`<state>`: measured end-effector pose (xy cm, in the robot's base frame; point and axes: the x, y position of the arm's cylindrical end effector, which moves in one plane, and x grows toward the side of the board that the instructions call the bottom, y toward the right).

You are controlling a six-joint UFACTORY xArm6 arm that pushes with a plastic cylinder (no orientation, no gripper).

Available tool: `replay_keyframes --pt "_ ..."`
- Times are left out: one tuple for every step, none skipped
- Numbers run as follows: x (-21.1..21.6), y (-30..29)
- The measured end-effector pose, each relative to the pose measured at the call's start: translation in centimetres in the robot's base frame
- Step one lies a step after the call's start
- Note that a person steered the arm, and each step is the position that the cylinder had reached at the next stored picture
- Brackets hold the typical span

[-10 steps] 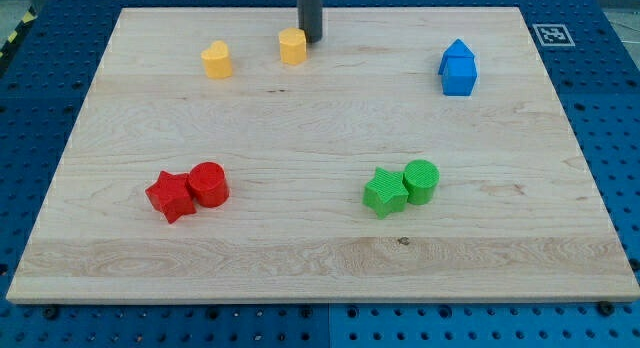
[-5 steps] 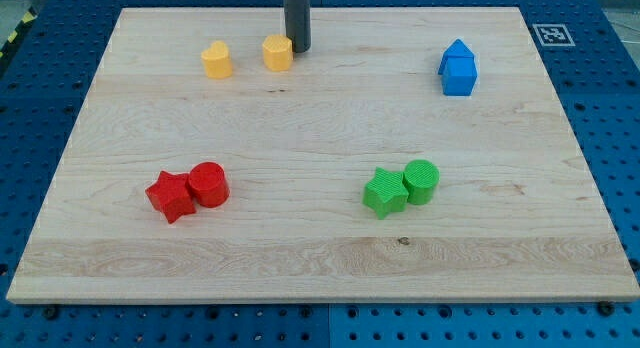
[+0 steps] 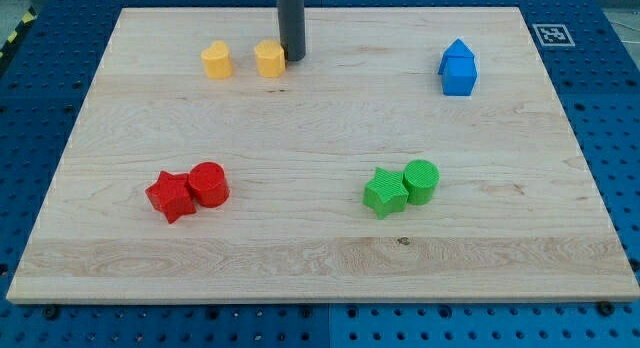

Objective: Move yellow hexagon left towards yellow heart

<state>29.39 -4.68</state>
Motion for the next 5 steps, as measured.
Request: replay_keyframes --pt "0.0 -1.0" --pt "0.1 -0.8" --pt "2.6 0.6" --pt "3.3 0.6" --pt "4.2 0.6"
